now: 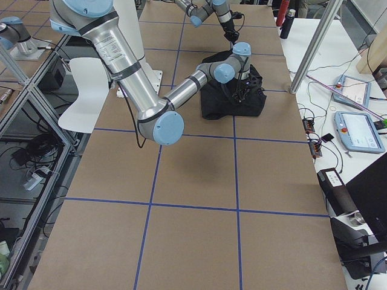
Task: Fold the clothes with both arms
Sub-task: 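Lift the hem with both grippers and fold it toward the collar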
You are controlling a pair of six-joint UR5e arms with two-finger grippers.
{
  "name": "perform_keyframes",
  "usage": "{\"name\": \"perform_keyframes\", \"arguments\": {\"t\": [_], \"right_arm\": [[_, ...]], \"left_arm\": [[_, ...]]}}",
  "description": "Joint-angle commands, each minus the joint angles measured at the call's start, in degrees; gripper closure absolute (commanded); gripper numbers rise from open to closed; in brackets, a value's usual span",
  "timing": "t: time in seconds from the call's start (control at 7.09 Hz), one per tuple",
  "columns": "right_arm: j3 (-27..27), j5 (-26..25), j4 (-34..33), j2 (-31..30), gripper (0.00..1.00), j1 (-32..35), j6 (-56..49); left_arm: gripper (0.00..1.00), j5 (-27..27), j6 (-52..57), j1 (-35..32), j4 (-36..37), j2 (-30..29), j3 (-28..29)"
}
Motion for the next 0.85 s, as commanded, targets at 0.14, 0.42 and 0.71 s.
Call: {"name": "perform_keyframes", "arguments": {"t": [0.14, 0.42, 0.71], "right_arm": [[-6.4, -1.5, 5.4, 1.4, 1.00, 0.1, -0.5], [-9.1, -3.4, 6.3, 2.6, 1.00, 0.1, -1.5], [-13.5, -4.4, 8.8, 4.5, 1.00, 0.0, -1.5]], "left_arm": [[1.00, 2.5, 0.1, -1.6, -5.9, -5.5, 11.2], [1.00, 3.2, 0.0, -1.6, -10.6, -8.8, 18.5], [1.00, 4.5, 0.0, -1.6, -12.8, -10.8, 22.5]]}}
